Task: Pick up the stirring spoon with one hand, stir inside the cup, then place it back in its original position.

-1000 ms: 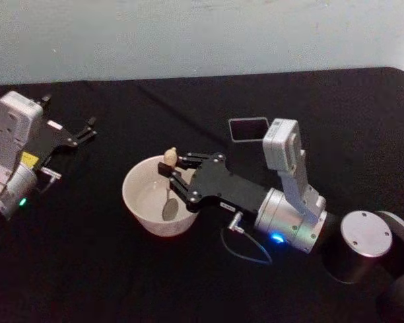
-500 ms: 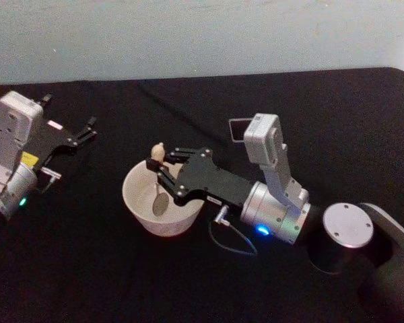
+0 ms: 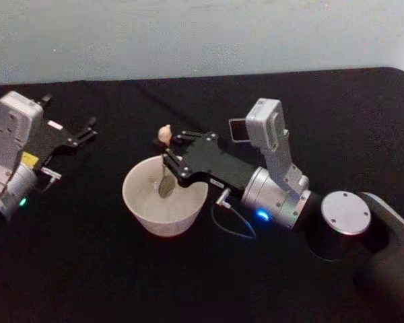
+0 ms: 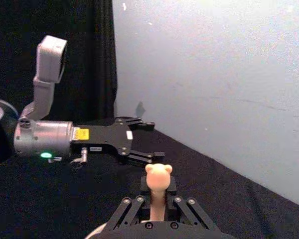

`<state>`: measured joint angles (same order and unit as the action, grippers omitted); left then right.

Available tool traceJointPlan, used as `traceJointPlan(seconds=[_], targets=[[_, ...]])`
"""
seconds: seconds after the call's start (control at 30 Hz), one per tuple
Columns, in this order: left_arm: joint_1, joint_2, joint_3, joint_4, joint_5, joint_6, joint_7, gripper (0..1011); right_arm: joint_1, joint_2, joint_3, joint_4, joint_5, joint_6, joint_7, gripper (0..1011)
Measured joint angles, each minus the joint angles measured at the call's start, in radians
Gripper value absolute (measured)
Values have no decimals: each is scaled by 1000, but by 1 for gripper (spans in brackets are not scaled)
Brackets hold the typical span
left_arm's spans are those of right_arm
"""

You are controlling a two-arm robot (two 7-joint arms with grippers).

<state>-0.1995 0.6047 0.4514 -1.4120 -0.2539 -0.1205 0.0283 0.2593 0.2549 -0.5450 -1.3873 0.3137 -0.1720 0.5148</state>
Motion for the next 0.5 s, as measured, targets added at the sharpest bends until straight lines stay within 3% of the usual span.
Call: traceJointPlan(seconds=[0.5], targets=[[0, 0, 0, 0, 0, 0, 0, 1001, -9, 6, 19, -2, -3, 2, -8, 166]])
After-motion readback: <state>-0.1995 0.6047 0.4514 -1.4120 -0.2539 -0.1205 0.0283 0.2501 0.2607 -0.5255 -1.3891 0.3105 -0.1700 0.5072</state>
